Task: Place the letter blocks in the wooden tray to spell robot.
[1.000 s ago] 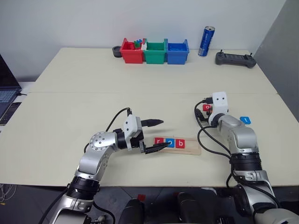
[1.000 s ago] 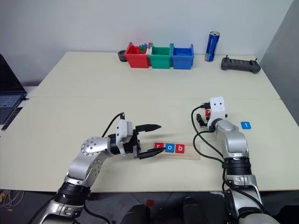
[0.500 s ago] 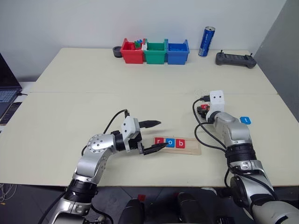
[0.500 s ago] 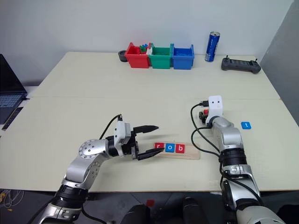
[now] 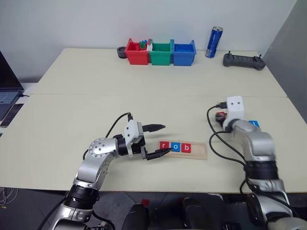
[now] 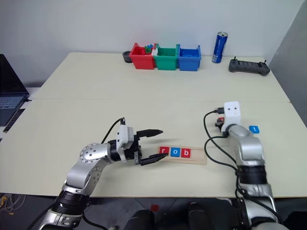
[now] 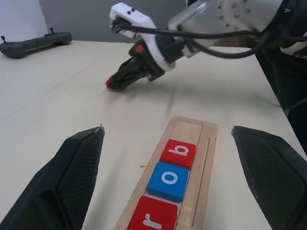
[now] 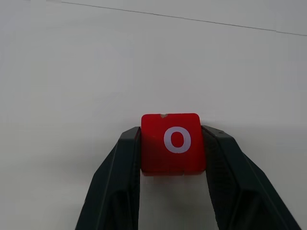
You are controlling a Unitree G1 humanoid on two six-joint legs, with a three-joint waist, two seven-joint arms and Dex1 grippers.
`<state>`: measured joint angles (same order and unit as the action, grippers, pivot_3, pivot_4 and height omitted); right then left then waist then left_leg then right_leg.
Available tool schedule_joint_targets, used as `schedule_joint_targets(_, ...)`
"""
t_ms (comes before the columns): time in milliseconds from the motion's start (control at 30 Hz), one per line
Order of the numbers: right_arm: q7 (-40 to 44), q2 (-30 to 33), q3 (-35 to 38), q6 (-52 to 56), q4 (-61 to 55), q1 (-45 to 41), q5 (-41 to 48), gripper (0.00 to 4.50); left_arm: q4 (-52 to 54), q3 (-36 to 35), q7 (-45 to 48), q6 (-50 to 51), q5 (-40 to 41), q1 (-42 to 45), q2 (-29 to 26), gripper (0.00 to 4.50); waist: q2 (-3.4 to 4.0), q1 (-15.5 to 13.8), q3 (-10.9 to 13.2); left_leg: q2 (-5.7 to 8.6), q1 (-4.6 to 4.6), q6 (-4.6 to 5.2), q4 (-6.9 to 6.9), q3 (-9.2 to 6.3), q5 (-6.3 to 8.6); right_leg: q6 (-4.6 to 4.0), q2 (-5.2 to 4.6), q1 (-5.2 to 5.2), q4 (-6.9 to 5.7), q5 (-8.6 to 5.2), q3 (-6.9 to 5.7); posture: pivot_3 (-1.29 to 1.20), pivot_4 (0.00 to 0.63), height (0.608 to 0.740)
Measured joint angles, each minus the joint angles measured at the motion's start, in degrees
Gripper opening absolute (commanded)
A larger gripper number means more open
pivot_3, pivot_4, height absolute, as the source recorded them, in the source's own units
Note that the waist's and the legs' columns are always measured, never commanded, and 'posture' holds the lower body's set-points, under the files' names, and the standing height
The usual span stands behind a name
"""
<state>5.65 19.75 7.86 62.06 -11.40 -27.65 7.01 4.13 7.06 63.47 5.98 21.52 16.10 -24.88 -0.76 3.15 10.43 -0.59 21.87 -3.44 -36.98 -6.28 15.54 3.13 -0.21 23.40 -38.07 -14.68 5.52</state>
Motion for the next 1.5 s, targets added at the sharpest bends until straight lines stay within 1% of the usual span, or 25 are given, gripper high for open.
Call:
schedule_joint_targets(100, 0.50, 0.39, 1.96, 10.24, -13.37, 5.00, 1.40, 1.46, 0.40, 0.46, 0.89, 0.09, 0.32, -0.24, -0.09, 4.50, 0.02, 0.10, -0.02, -0.03, -0.04, 0.01, 0.00, 0.00, 0.00, -0.01, 0.05, -0.01, -0.02, -0.02, 0.00, 0.00, 0.150, 0.740)
schedule_joint_targets(233, 0.61, -1.65, 3.26, 22.20, -25.36, 11.80, 2.78, 1.46, 0.53, 0.89, 1.21, 0.15, 0.69, -0.33, -0.06, 4.50, 0.02, 0.12, -0.02, -0.03, -0.04, 0.01, -0.01, 0.02, 0.00, 0.00, 0.06, -0.01, 0.00, -0.02, 0.02, 0.00, 0.150, 0.740)
schedule_joint_targets(300, 0.28, -4.01, 3.27, 25.39, -28.89, 15.30, 2.80, 1.46, 0.50, 1.36, 1.45, 0.14, 0.72, -0.26, 0.12, 4.50, 0.02, 0.11, -0.02, -0.03, -0.04, 0.00, -0.02, 0.03, 0.00, 0.00, 0.05, -0.02, 0.01, -0.03, 0.02, 0.00, 0.150, 0.740)
schedule_joint_targets(433, -0.75, -5.83, 3.03, 26.29, -30.99, 17.01, 2.39, 1.46, 0.11, 1.65, 2.24, 0.14, 0.74, 0.57, 0.36, 4.50, 0.01, 0.13, -0.03, -0.03, -0.08, 0.00, -0.03, 0.06, 0.00, 0.01, 0.05, -0.05, 0.05, -0.03, 0.02, 0.00, 0.150, 0.740)
schedule_joint_targets(500, -0.99, -6.68, 3.04, 26.41, -31.09, 17.02, 2.01, 2.18, -0.19, 1.65, 2.40, 0.14, 0.74, 0.79, 0.36, 4.50, 0.01, 0.14, -0.03, -0.04, -0.09, 0.00, -0.03, 0.06, 0.00, 0.01, 0.06, -0.06, 0.05, -0.04, 0.03, 0.00, 0.150, 0.740)
schedule_joint_targets(533, -1.00, -6.73, 3.07, 26.45, -30.97, 17.04, 1.98, 2.41, -0.25, 1.65, 2.44, 0.14, 0.74, 0.80, 0.35, 4.50, 0.01, 0.14, -0.03, -0.04, -0.08, 0.00, -0.03, 0.06, 0.00, 0.01, 0.06, -0.06, 0.06, -0.03, 0.02, 0.00, 0.150, 0.740)
schedule_joint_targets(633, -1.05, -6.78, 3.38, 26.23, -30.96, 17.17, 1.33, 3.49, -0.28, 1.65, 2.55, 0.14, 0.74, 0.80, 0.32, 4.50, 0.00, 0.15, -0.03, -0.04, -0.09, 0.00, -0.03, 0.06, 0.00, 0.01, 0.06, -0.06, 0.06, -0.03, 0.02, 0.00, 0.150, 0.740)
schedule_joint_targets(733, -0.94, -6.42, 3.40, 26.07, -30.96, 17.20, 1.00, 4.47, -0.28, 1.65, 2.83, 0.14, 0.75, 0.80, 0.31, 4.50, 0.00, 0.20, -0.03, -0.04, -0.09, 0.00, -0.02, 0.06, 0.00, 0.01, 0.06, -0.06, 0.06, -0.04, 0.03, 0.00, 0.150, 0.740)
schedule_joint_targets(833, -0.41, -4.20, 2.42, 25.66, -30.33, 15.97, 0.94, 4.47, -0.28, 1.64, 3.12, 0.14, 0.75, 0.79, 0.28, 4.50, 0.01, 0.25, -0.03, -0.04, -0.09, 0.00, -0.02, 0.08, 0.00, 0.01, 0.06, -0.06, 0.06, -0.04, 0.04, 0.00, 0.150, 0.740)
schedule_joint_targets(900, 1.20, -0.41, 1.41, 23.51, -28.86, 13.13, 1.12, 4.47, -0.29, 1.62, 3.27, 0.14, 0.74, 0.80, 0.25, 4.50, 0.01, 0.24, -0.02, -0.03, -0.08, 0.00, -0.03, 0.08, 0.00, 0.01, 0.05, -0.06, 0.08, -0.04, 0.04, 0.00, 0.150, 0.740)
schedule_joint_targets(933, 2.62, 1.78, 1.18, 21.93, -28.02, 11.33, 1.44, 4.47, -0.29, 1.62, 3.30, 0.12, 0.74, 0.80, 0.26, 4.50, 0.01, 0.23, -0.02, -0.02, -0.07, 0.00, -0.03, 0.08, 0.00, 0.01, 0.05, -0.06, 0.10, -0.04, 0.03, 0.00, 0.150, 0.740)
schedule_joint_targets(967, 5.49, 5.48, 0.36, 18.96, -26.41, 9.39, 2.22, 4.47, -0.33, 1.63, 3.35, 0.11, 0.74, 0.86, 0.29, 4.50, 0.00, 0.23, -0.01, -0.02, -0.07, 0.00, -0.03, 0.09, 0.00, 0.02, 0.05, -0.07, 0.10, -0.04, 0.04, 0.00, 0.150, 0.740)
schedule_joint_targets(1033, 13.77, 13.83, -1.73, 10.64, -23.26, 7.19, 4.26, 4.47, -0.63, 1.62, 3.44, 0.05, 0.73, 1.35, 0.30, 4.50, -0.02, 0.22, 0.00, -0.02, -0.07, 0.01, 0.00, 0.05, 0.00, 0.02, 0.05, -0.09, 0.18, -0.04, -0.01, 0.00, 0.150, 0.740)
schedule_joint_targets(1100, 25.79, 23.24, -5.53, -2.40, -19.90, 7.69, 5.50, 4.47, -1.17, 1.61, 3.53, -0.14, 0.73, 2.09, 0.34, 4.50, -0.03, 0.08, 0.02, -0.02, -0.07, 0.02, 0.04, 0.03, 0.01, 0.04, 0.05, -0.14, 0.27, -0.05, -0.06, 0.00, 0.150, 0.740)
schedule_joint_targets(1167, 36.90, 29.48, -8.17, -16.09, -15.76, 9.72, 5.86, 4.47, -2.06, 1.61, 3.59, -0.27, 0.70, 2.48, 0.40, 4.50, -0.06, -0.04, 0.04, -0.02, -0.03, 0.04, 0.03, 0.04, 0.03, 0.13, 0.03, -0.16, 0.37, -0.11, -0.07, 0.00, 0.150, 0.740)
schedule_joint_targets(1233, 46.12, 31.99, -8.83, -27.50, -9.69, 11.39, 6.70, 4.47, -2.66, 1.63, 3.59, -0.31, 0.68, 2.68, 0.54, 4.50, -0.18, 0.01, 0.10, 0.02, 0.00, 0.05, 0.00, 0.10, 0.03, 0.09, -0.04, -0.17, 0.38, -0.05, -0.02, 0.00, 0.150, 0.740)
schedule_joint_targets(1333, 55.86, 34.23, -9.35, -43.49, 0.90, 11.87, 6.51, 4.47, -2.92, 1.74, 3.70, -0.40, 0.68, 3.41, 1.03, 4.50, -0.22, -0.01, 0.13, 0.04, -0.02, 0.05, -0.03, 0.12, 0.03, 0.10, -0.07, -0.17, 0.35, -0.03, 0.00, 0.00, 0.150, 0.740)
schedule_joint_targets(1433, 61.33, 35.39, -10.36, -55.89, 11.80, 11.05, 3.84, 4.47, -3.03, 1.77, 4.21, -0.52, 0.68, 3.83, 1.09, 4.50, -0.22, 0.03, 0.13, 0.03, -0.09, 0.05, -0.04, 0.13, 0.03, 0.09, -0.05, -0.19, 0.29, -0.03, 0.01, 0.00, 0.150, 0.740)
schedule_joint_targets(1500, 63.76, 35.31, -11.66, -60.52, 16.61, 10.71, 2.78, 4.47, -3.55, 1.89, 4.60, -0.55, 0.67, 4.10, 1.29, 4.50, -0.22, 0.06, 0.13, 0.02, -0.11, 0.04, -0.04, 0.12, 0.03, 0.09, -0.03, -0.18, 0.24, -0.03, 0.02, 0.00, 0.150, 0.740)
